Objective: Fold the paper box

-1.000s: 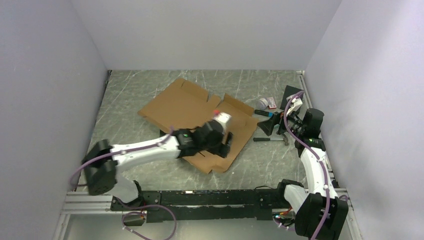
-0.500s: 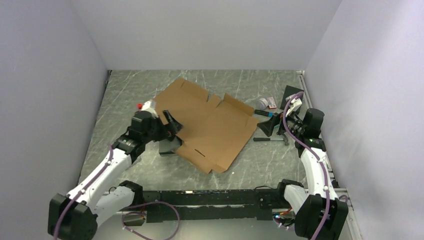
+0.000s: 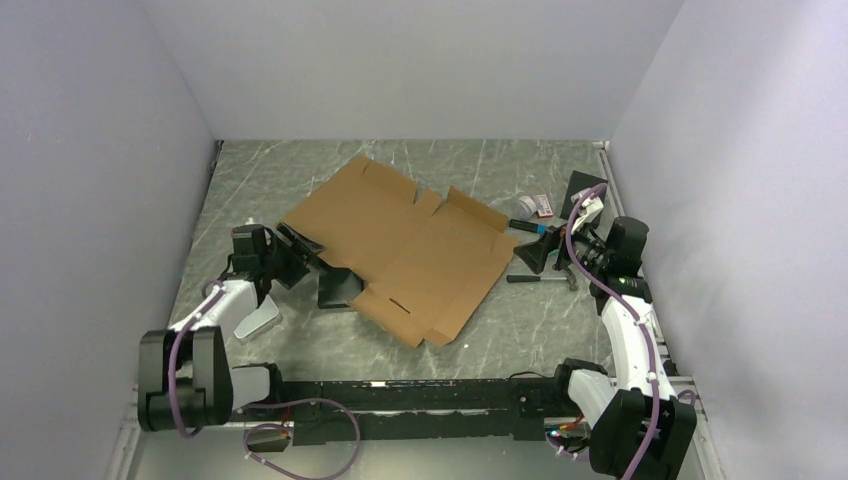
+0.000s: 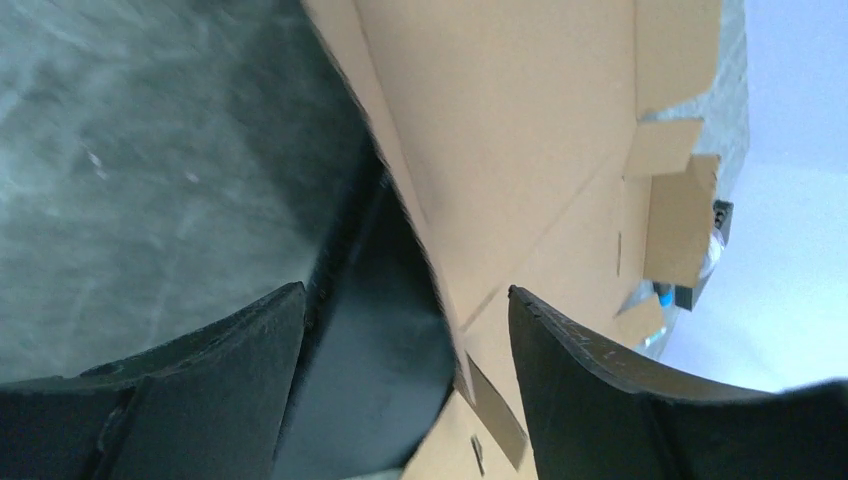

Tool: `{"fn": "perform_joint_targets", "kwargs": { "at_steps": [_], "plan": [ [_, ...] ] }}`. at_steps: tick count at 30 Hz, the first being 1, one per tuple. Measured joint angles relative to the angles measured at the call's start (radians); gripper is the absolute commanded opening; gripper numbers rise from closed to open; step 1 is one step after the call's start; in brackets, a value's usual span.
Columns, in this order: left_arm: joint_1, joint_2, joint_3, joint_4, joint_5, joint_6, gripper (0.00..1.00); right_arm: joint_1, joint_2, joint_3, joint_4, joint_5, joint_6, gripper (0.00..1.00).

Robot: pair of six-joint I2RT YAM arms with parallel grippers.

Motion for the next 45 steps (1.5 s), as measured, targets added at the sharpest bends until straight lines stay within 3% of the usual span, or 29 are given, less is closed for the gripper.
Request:
{"fn": "perform_joint_targets", "kwargs": {
  "at_steps": [10,12,16,19,26,31,37,45],
  "plan": [
    [0.071,0.259,0.020,0.220,0.014,-0.043,0.62,0.007,0.000,0.000,0.000,-0.014,0.000,1.00],
    [0.071,0.289,0.030,0.248,0.018,-0.048,0.52,0.009,-0.001,0.000,0.000,-0.016,0.000,1.00],
    [0.072,0.320,0.057,0.290,0.018,-0.063,0.15,0.010,-0.005,0.000,0.000,-0.017,0.000,1.00],
    [0.072,0.335,0.084,0.306,0.017,-0.063,0.00,0.011,-0.008,0.000,0.000,-0.018,0.000,1.00],
    [0.073,0.267,0.109,0.326,0.023,-0.052,0.00,0.011,-0.013,0.000,0.000,-0.024,0.000,1.00],
    [0.059,0.118,0.072,0.467,0.058,-0.029,0.00,0.014,-0.013,0.000,0.000,-0.041,0.000,1.00],
    [-0.002,-0.046,0.000,0.601,0.063,0.068,0.00,0.018,-0.013,0.000,0.000,-0.044,-0.007,1.00],
    [-0.106,-0.139,-0.010,0.623,0.095,0.248,0.00,0.052,0.026,0.001,-0.001,-0.041,-0.100,1.00]
  ]
}}
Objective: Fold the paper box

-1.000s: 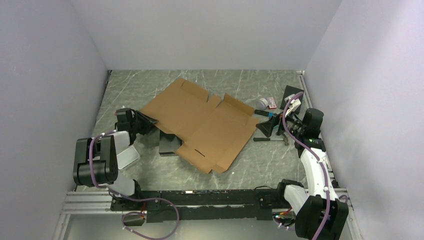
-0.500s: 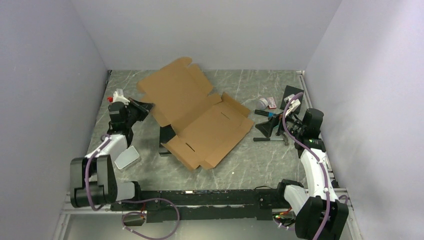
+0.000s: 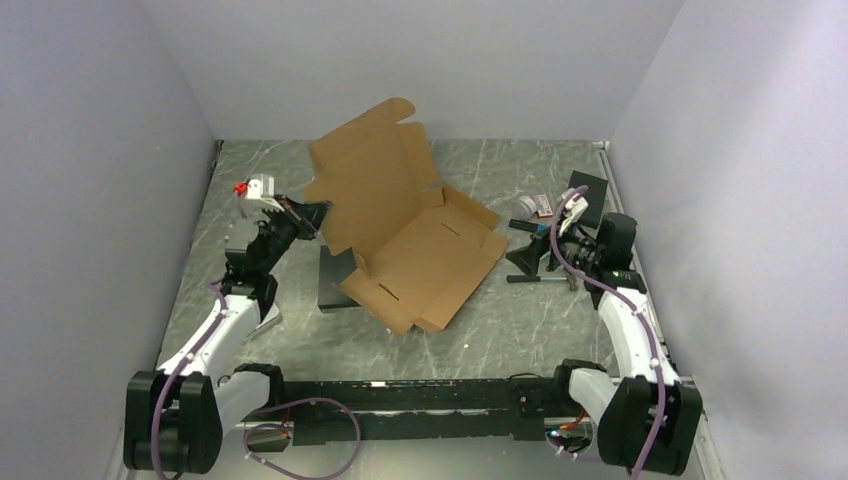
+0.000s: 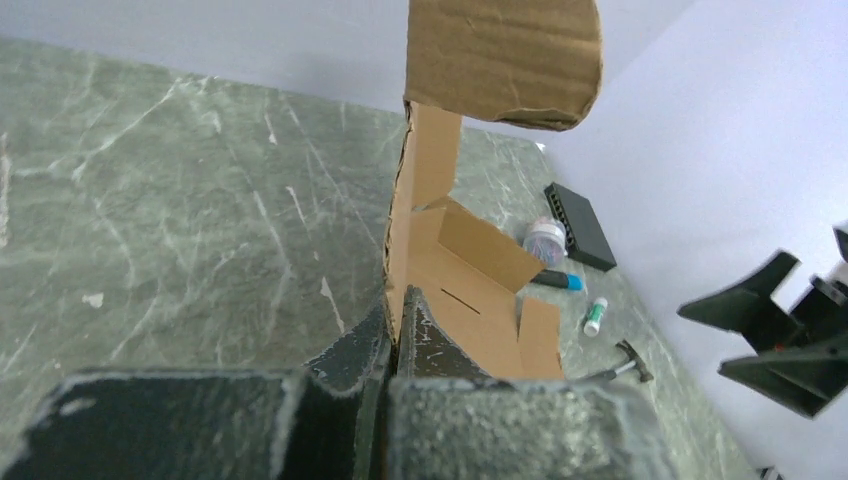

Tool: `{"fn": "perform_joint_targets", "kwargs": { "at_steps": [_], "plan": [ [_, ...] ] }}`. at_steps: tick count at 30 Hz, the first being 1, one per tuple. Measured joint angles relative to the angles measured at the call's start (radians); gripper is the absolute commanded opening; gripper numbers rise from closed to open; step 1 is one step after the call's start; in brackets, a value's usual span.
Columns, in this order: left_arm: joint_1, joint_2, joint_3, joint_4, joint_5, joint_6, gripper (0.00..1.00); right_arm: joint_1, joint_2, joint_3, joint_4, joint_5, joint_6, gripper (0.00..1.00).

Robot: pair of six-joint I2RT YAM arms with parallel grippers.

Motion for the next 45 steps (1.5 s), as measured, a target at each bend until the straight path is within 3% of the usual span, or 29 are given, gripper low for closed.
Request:
{"fn": "perform_joint_targets", "kwargs": {
  "at_steps": [10,19,26,36,42,45],
  "plan": [
    [-0.125,-0.099,-0.001,-0.060,0.000,0.216,0.00,0.091,0.380,0.205,-0.108,0.040,-0.242,1.00],
    [-0.130,-0.171,-0.053,-0.060,0.017,0.247,0.00,0.145,0.640,0.391,-0.084,0.065,-0.267,0.98],
    [-0.130,-0.229,-0.089,-0.042,0.025,0.235,0.00,0.219,0.874,0.607,-0.087,0.124,-0.265,0.89],
    [-0.131,-0.243,-0.099,-0.010,0.041,0.193,0.00,0.252,0.974,0.690,-0.087,0.220,-0.257,0.56],
    [-0.131,-0.265,-0.103,-0.004,0.044,0.171,0.00,0.274,0.986,0.690,-0.085,0.245,-0.273,0.13],
    [-0.131,-0.283,-0.103,-0.004,0.044,0.158,0.00,0.270,0.978,0.680,-0.069,0.241,-0.289,0.00]
  ]
}}
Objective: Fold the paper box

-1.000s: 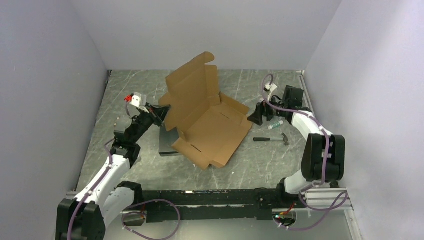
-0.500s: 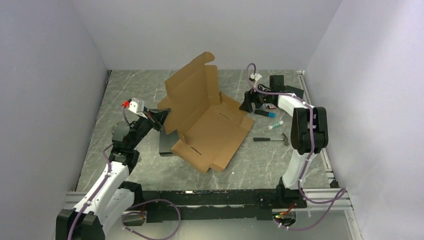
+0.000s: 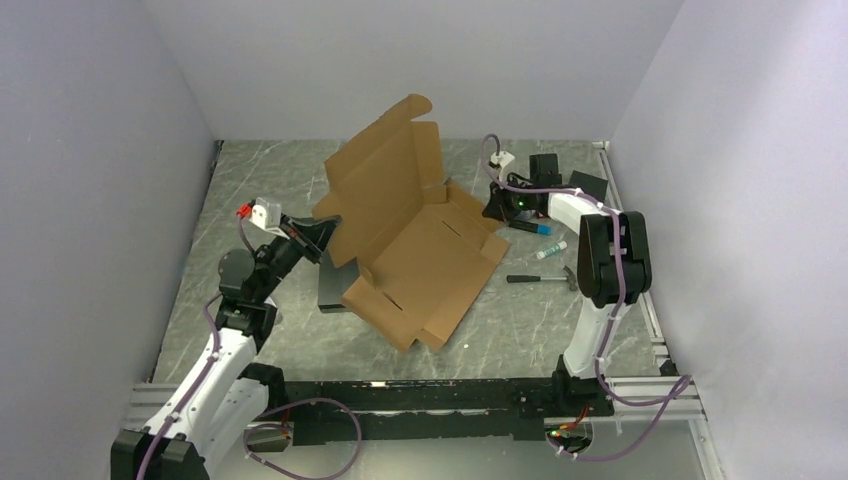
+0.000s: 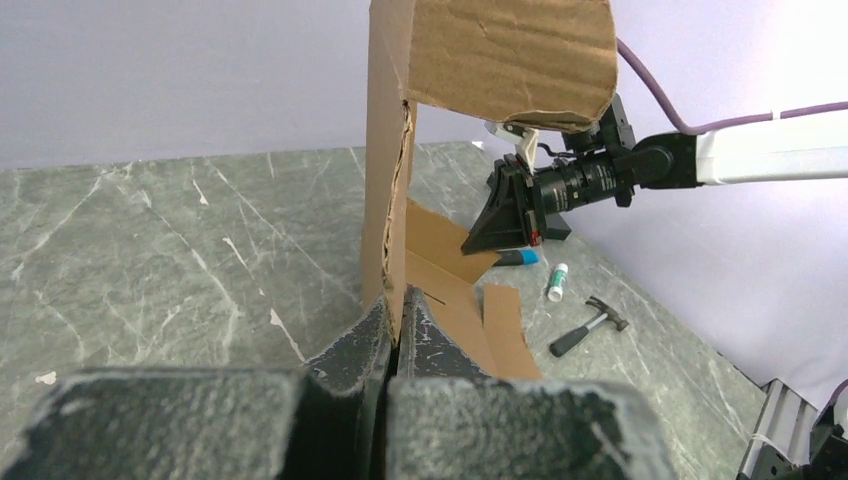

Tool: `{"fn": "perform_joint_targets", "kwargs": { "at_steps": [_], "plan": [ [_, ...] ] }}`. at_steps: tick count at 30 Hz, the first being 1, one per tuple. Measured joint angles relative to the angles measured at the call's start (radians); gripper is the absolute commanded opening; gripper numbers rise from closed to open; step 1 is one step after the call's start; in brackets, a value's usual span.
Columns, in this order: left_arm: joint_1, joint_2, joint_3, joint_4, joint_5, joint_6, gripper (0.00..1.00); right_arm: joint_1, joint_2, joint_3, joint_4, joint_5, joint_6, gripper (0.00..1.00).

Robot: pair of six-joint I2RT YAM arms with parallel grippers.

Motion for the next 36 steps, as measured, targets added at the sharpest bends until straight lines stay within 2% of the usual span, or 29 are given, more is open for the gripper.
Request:
{"fn": "perform_joint_targets", "kwargs": {
  "at_steps": [3,12,17,36],
  "plan": [
    [0.000,-0.015,0.000,0.000,0.000,-0.012,0.00,-0.007,-0.053,-0.052,0.019,-0.014,-0.002,0.00],
    [0.000,-0.070,0.001,0.029,-0.002,-0.052,0.00,-0.078,-0.391,-0.284,0.173,-0.142,0.035,0.00],
    [0.000,-0.071,0.002,0.053,0.000,-0.092,0.00,-0.084,-0.514,-0.402,0.256,-0.200,0.031,0.00],
    [0.000,-0.079,0.024,0.072,0.025,-0.156,0.00,-0.100,-0.665,-0.546,0.383,-0.189,-0.049,0.00]
  ]
}}
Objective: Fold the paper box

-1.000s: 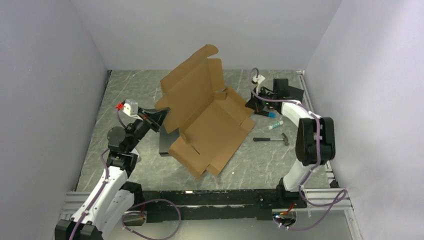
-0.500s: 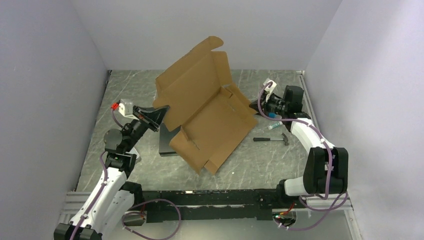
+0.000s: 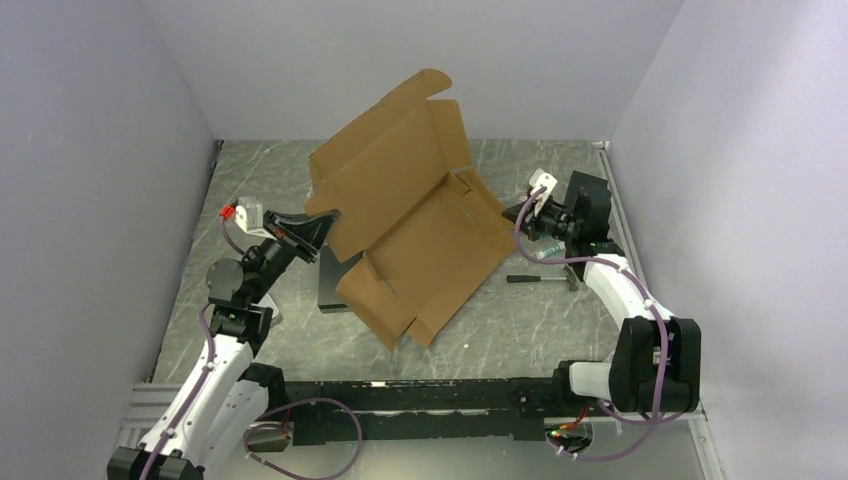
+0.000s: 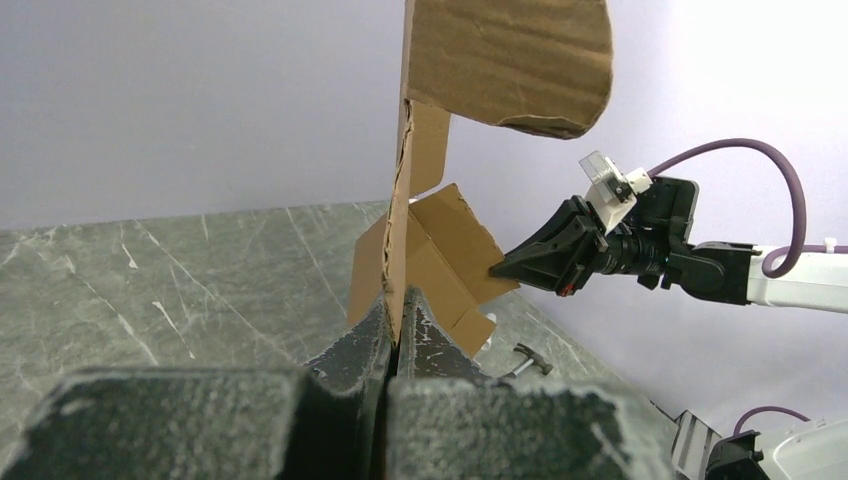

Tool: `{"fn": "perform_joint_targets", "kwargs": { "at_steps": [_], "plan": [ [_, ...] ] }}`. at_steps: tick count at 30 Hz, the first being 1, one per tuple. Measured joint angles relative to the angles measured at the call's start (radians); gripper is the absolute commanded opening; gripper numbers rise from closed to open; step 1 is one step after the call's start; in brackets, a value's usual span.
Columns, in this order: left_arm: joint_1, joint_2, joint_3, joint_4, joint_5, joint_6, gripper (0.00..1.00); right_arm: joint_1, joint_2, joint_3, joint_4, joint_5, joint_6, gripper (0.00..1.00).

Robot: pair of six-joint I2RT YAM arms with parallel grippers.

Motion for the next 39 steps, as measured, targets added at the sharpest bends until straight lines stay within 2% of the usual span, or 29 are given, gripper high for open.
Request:
{"fn": "perform_joint_targets", "kwargs": {
  "at_steps": [3,9,12,18,23,26,30,39],
  "plan": [
    [0.000,0.026,-0.002,0.023,0.017,-0.010,0.01,0.000,-0.004,-0.010,0.012,0.006,-0.008,0.00],
    [0.000,0.045,-0.022,0.019,0.045,-0.021,0.19,0.000,-0.003,-0.026,0.034,0.041,-0.022,0.00],
    [0.000,0.045,-0.041,-0.005,0.052,-0.024,0.30,0.000,0.004,-0.030,0.052,0.063,-0.031,0.00],
    [0.000,0.045,-0.048,-0.066,0.069,-0.027,0.63,0.000,0.017,-0.038,0.077,0.085,-0.045,0.00],
    [0.000,0.045,-0.026,-0.148,0.093,-0.028,0.81,0.000,0.018,-0.044,0.085,0.088,-0.058,0.00],
    [0.000,0.045,0.040,-0.256,0.101,-0.018,0.92,0.000,0.024,-0.044,0.086,0.088,-0.062,0.00],
    [0.000,0.041,0.151,-0.411,0.105,0.008,0.99,0.001,0.034,-0.044,0.086,0.088,-0.067,0.00],
    [0.000,0.053,0.364,-0.716,0.177,0.134,0.99,0.005,0.047,-0.044,0.085,0.088,-0.079,0.00]
  ]
}}
